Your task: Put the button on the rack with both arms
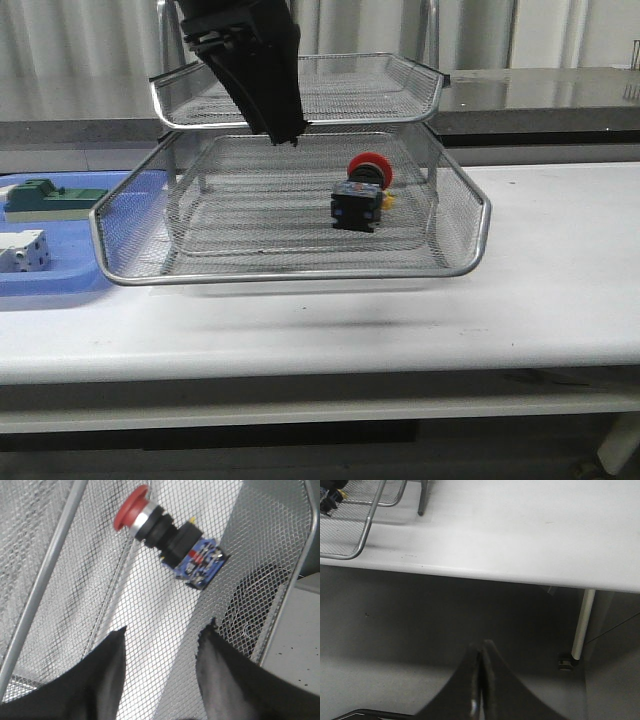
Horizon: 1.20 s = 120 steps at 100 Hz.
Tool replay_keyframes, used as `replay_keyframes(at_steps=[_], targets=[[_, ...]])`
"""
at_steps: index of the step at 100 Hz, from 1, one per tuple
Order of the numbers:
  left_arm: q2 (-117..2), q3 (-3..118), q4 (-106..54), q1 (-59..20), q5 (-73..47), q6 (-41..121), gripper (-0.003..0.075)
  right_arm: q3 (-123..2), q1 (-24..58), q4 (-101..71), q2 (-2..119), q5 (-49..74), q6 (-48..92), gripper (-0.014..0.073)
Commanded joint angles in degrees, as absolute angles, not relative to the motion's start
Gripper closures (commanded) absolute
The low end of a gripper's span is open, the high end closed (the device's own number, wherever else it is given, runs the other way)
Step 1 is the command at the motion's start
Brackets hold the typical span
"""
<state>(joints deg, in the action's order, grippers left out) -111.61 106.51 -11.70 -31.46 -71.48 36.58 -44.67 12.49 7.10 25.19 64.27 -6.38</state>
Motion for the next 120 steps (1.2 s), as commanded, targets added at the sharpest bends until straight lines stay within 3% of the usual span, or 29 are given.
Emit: replay_keyframes(at_steps=[1,55,65,85,120], targets=[[-108.3,108.08,-13.52,-31.9,-72.9,36.37,0.037,-46.32,12.57,8.16,25.64,61.02,-6.13,0.066],[-98.7,108.08,-13.98,-31.18,-72.9,32.84,0.0393,-46.32,12.57,8.16,25.64,61.02,-6.13,0.066],[-96.23,108.08,-13.97,-29.45,-72.9,31.46,0.0444,-46.32,12.57,8.16,25.64,61.02,-6.13,0.066],[-90.73,107.63,-13.97,-23.83,-72.9,28.91,0.0447,-46.32,12.57,8.16,25.64,61.02,-6.13,0.066],[-73.35,87.57,-14.73,-13.67,-60.69,28.32,0.0447,-46.32,12.57,8.16,25.64,61.02,-6.13,0.066]])
